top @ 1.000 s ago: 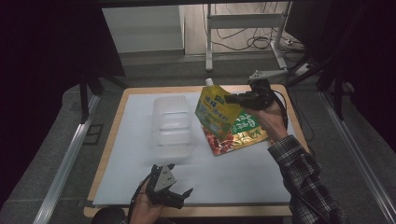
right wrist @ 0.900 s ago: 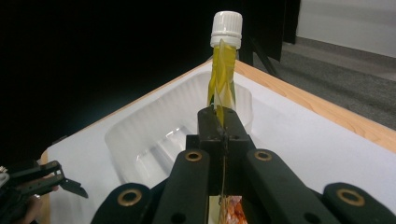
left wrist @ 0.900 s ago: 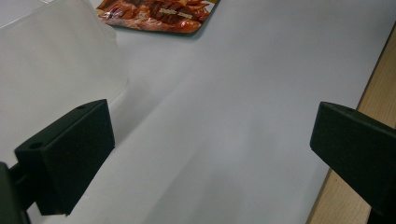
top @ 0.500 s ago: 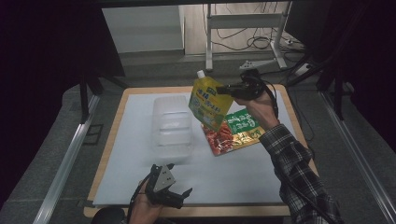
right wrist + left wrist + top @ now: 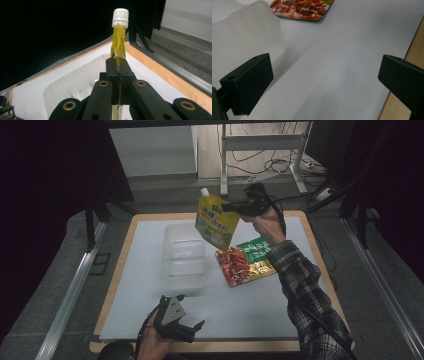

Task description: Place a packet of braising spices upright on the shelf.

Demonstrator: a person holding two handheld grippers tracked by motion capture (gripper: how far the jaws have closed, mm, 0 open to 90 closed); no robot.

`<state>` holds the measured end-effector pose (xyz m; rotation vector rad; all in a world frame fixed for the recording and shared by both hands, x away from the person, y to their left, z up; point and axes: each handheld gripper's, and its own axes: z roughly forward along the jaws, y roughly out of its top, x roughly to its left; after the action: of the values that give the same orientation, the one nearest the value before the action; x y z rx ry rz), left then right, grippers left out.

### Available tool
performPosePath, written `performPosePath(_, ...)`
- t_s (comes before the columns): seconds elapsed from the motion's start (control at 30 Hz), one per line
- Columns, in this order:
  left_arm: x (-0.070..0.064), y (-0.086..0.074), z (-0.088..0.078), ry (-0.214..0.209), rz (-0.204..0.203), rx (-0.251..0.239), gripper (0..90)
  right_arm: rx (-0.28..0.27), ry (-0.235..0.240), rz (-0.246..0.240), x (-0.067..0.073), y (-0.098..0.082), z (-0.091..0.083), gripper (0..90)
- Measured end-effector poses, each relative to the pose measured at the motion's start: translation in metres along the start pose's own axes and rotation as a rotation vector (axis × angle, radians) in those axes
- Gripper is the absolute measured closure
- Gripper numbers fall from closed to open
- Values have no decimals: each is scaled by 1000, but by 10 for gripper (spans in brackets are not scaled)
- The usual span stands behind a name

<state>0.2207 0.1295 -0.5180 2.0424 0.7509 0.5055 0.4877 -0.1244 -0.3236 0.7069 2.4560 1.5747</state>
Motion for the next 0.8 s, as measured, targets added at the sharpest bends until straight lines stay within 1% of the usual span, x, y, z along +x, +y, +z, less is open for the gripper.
performPosePath(0.13,0,0,-2,-4,-5,-8,0,3,3,-13,-1,9,12,889)
performPosePath(0.5,2,-1,-3,-18,-15,-14,0,-1,22,-43,2,19,45,888)
performPosePath(0.63,1,0,-2,-22,-12,-14,0,1,38,-57,3,23,56,889)
performPosePath(0.8,0,0,-2,-32,-7,-13,0,2,44,-64,5,27,69,888)
